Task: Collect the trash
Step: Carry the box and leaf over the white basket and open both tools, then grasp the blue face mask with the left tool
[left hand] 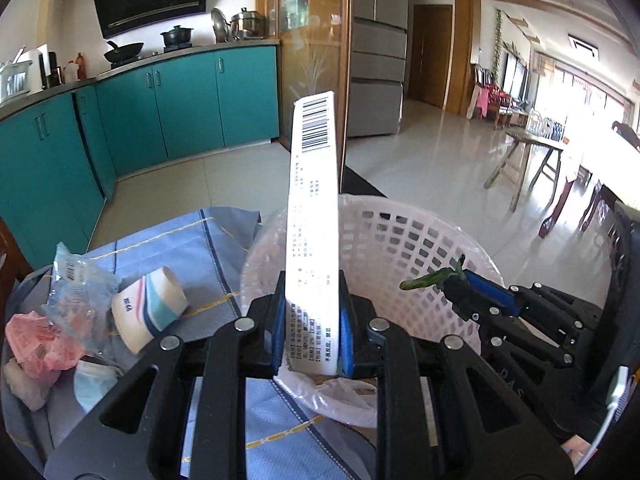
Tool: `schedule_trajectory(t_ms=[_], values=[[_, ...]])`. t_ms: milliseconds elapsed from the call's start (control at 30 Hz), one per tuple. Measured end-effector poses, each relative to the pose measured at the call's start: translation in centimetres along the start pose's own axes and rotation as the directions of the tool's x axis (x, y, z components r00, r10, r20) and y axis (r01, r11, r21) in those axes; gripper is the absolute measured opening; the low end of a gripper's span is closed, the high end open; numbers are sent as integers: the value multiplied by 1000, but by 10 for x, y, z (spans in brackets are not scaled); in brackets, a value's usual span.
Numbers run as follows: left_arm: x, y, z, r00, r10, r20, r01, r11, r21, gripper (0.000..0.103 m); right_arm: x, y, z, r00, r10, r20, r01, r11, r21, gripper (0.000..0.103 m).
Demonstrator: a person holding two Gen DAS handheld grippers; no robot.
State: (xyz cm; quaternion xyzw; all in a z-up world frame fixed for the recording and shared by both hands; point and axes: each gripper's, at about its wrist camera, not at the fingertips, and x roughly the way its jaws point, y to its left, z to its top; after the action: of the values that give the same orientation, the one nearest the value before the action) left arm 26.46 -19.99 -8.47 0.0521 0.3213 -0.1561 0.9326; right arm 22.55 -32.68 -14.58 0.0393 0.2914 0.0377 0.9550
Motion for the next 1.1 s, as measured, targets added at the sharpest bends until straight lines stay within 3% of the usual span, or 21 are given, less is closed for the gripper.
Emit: schedule_trajectory(t_ms=[500, 533, 567, 600, 667, 733, 900, 1000, 1100], values=[[17, -3, -4, 998, -51, -46, 51, 999, 0, 24, 7, -4, -3, 998, -29, -50, 30, 999, 14, 14], [15, -3, -4, 998, -48, -40, 48, 999, 4, 31, 8, -5, -3, 998, -32, -51, 33, 999, 15, 16], [14, -3, -4, 999, -42, -34, 42, 999, 4, 42, 9, -5, -4, 998, -36, -54, 37, 999, 16, 25], [12, -2, -4, 999, -35, -24, 35, 999, 0, 46, 8, -4, -4, 998, -40, -52, 41, 999, 16, 35], [9, 1, -4, 999, -32, -17, 31, 999, -11, 53, 7, -2, -3, 998, -42, -40, 43, 999, 12, 46], [6, 6, -5, 1000, -24, -15, 24, 999, -21, 57, 6, 0, -3, 999, -39, -31, 39, 999, 7, 50], [-12, 39, -15, 996, 93, 9, -92, 993, -72, 66, 7, 5, -1, 999, -28, -27, 28, 1000, 3, 53], [-22, 83, -32, 969, 247, -18, -247, 955, -162, 73, 6, 11, -1, 1000, -7, -20, 7, 1000, -9, 55], [-20, 128, -55, 936, 334, -109, -351, 903, -249, 76, 7, 22, 0, 1000, 13, -15, -13, 999, -37, 58]])
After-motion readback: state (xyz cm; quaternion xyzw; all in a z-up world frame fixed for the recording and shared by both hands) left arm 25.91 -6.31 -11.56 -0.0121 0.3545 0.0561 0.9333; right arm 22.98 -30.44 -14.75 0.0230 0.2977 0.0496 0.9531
